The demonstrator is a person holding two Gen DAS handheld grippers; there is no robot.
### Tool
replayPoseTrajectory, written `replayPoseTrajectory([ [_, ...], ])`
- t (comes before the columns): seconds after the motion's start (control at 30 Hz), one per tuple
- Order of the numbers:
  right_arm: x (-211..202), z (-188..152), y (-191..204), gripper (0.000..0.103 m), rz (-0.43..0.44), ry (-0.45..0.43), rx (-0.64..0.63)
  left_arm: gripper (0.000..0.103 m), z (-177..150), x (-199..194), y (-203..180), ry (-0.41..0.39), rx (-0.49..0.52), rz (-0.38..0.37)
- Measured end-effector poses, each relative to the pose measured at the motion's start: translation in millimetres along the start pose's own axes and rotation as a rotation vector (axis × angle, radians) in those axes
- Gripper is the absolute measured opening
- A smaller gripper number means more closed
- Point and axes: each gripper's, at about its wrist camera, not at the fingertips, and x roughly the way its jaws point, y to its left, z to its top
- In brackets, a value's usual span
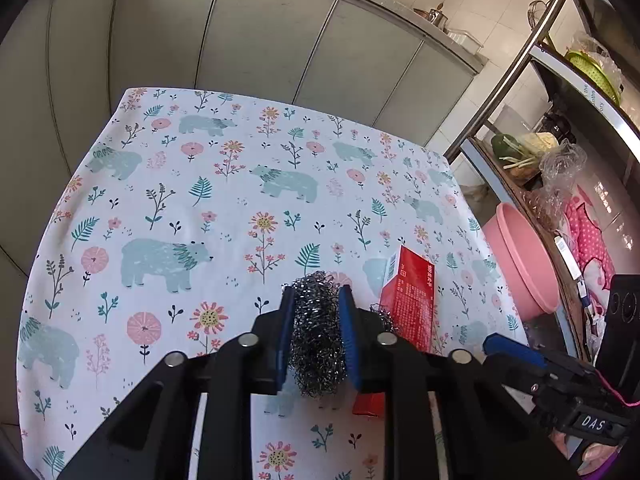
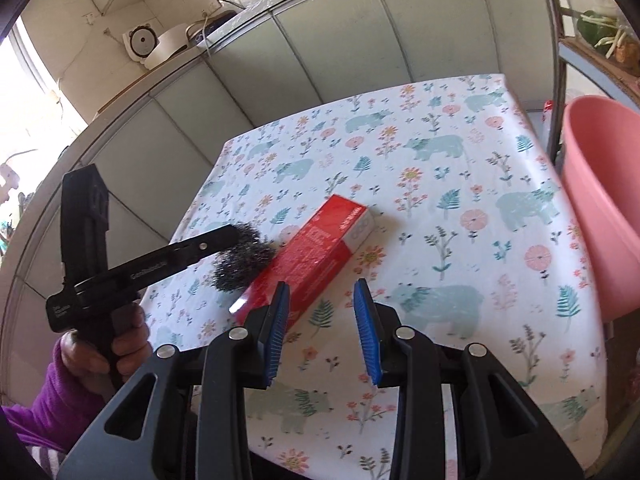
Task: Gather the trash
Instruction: 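Grasp the steel wool ball with the left gripper while the right grasps the red box, then lift and carry the steel wool and red box with both grippers over the bucket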
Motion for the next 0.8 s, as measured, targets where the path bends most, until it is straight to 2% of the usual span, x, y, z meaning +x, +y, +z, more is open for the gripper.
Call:
replayPoseTrajectory([
  [0.1,14,0,8,0.034,0.057,0.046,0.018,0.009,0,-7,5,-0.032,-0.011,-0.004],
  [0.17,23,1,10,0.044,0.052,0.073,0.038,0.009,1,-14,9,-0.056,-0.014,-0.004],
  [0.57,70,26,10,0.045,0.043,0.138,0.132,0.009,0,-50,33,-0.127,-0.054,-0.048],
  [0.8,91,44,24,0.045,0.016,0.170,0.099,0.009,3,-62,46,-0.142,-0.068,-0.044],
])
